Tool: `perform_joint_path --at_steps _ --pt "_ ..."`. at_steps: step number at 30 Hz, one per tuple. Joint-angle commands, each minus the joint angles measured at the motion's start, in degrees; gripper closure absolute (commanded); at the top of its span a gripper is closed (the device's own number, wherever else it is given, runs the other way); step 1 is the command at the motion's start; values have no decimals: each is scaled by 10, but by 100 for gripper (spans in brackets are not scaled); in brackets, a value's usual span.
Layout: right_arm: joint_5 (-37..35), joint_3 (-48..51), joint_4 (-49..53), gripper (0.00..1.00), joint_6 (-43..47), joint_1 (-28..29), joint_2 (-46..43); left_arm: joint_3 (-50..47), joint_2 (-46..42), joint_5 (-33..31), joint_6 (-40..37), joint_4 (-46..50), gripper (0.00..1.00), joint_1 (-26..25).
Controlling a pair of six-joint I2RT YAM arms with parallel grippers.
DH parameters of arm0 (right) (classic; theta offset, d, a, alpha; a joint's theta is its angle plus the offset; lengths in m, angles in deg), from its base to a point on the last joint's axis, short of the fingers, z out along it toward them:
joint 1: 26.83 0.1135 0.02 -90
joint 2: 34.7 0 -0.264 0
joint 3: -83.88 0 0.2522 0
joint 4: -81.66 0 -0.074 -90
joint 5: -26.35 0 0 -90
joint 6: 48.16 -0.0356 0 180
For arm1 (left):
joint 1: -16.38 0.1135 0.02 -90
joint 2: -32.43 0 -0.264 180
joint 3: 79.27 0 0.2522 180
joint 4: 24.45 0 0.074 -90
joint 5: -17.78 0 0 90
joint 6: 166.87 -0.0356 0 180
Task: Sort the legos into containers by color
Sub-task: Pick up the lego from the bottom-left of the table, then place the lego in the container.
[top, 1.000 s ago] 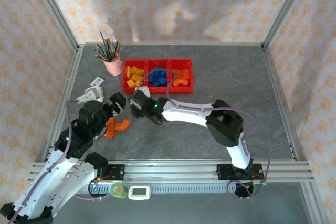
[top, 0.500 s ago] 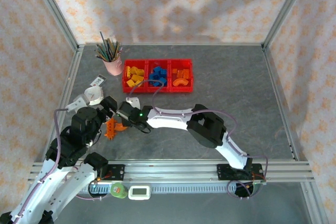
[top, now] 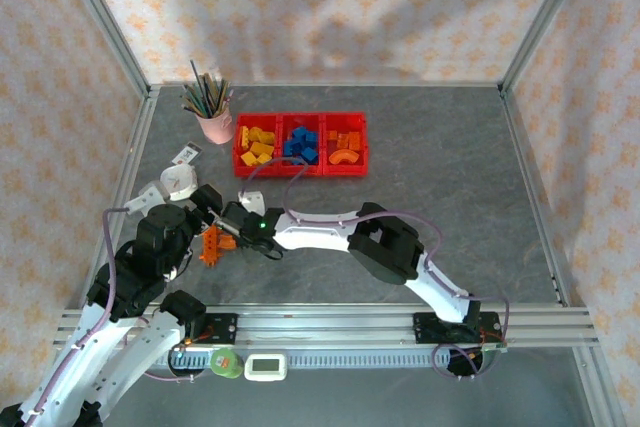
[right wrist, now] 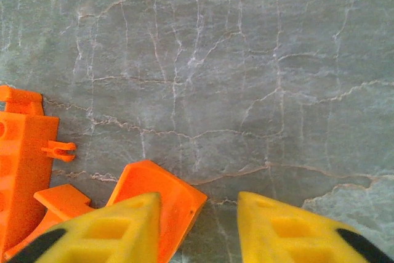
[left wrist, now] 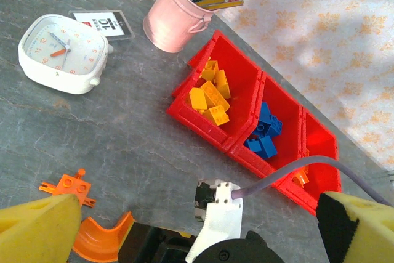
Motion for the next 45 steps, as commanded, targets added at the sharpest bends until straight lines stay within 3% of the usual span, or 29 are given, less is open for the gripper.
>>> perform_joint_path --at_steps 1,16,26,36,45 --pt "-23 -20 27 70 -2 3 17 12 -5 -13 2 13 1 7" --pt "-32 30 21 100 0 1 -34 11 -7 -9 3 11 1 7" --pt "-54 154 -21 100 2 -43 -170 11 7 15 -10 -15 1 7" --pt "-86 247 -29 100 69 -183 -311 5 78 93 -46 -107 1 7" --pt "-78 212 -32 100 173 -337 -293 -6 162 149 -68 -187 1 7"
